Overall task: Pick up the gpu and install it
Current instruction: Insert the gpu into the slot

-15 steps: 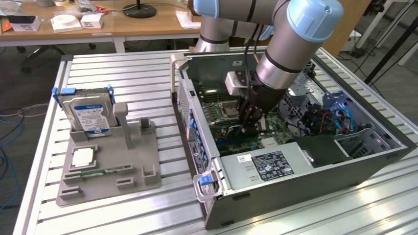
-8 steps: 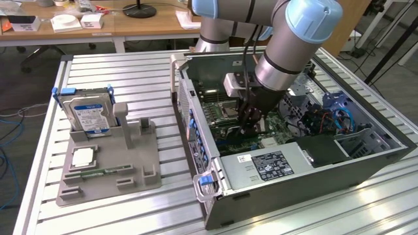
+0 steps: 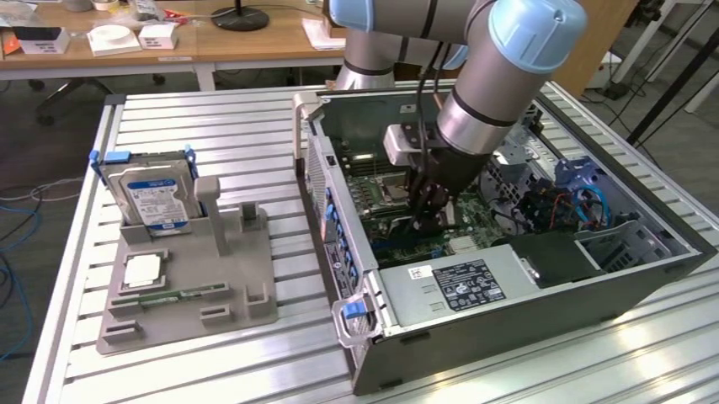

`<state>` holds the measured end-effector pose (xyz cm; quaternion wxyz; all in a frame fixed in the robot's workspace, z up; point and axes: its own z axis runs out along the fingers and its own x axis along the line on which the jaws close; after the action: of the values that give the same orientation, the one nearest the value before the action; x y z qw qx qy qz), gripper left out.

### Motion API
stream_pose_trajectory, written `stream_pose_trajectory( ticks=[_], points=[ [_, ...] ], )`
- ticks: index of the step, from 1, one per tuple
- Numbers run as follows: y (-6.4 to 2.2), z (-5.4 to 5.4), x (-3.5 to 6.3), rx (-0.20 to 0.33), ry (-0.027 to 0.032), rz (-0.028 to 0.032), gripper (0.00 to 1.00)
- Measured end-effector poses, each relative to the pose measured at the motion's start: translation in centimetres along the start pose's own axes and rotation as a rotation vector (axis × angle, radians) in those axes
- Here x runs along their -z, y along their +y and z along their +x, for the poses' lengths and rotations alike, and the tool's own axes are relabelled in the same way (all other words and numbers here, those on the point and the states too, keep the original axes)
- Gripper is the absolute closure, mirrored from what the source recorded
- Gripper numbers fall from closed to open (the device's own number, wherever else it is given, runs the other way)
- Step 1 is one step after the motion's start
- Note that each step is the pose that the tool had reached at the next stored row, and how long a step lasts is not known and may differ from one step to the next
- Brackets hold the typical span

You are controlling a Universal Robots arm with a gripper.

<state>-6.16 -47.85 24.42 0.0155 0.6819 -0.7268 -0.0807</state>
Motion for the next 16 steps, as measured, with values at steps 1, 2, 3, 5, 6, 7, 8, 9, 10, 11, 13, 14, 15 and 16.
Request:
stream_pose_trajectory(
  ticks=[1,2,3,5,6,7,8,9,10,11,13,14,15,16],
  points=[
    [0.00,-0.06,-0.01,0.000,0.0017,0.0000,0.74],
    [-0.01,-0.07,-0.03,0.001,0.0025,0.0001,0.74],
    [-0.01,-0.07,-0.03,0.001,0.0036,0.0002,0.74],
    [-0.03,-0.09,-0.04,0.000,0.0093,0.0005,0.74],
    [-0.07,-0.09,-0.04,0.000,0.0097,0.0005,0.74],
    [-0.08,-0.09,-0.04,-0.001,0.0102,0.0006,0.74],
    [-0.11,-0.14,-0.04,-0.001,0.0119,0.0007,0.74],
    [-0.13,-0.21,-0.04,-0.001,0.0146,0.0008,0.74],
    [-0.14,-0.27,-0.04,-0.001,0.0163,0.0009,0.74],
    [-0.15,-0.29,-0.04,-0.001,0.0167,0.0010,0.74],
    [-0.22,-0.33,-0.05,-0.001,0.0166,0.0010,0.74],
    [-0.26,-0.35,-0.04,-0.001,0.0167,0.0010,0.74],
    [-0.27,-0.39,-0.04,0.000,0.0171,0.0009,0.74],
    [-0.29,-0.43,-0.04,0.002,0.0175,0.0007,0.74]
  ],
)
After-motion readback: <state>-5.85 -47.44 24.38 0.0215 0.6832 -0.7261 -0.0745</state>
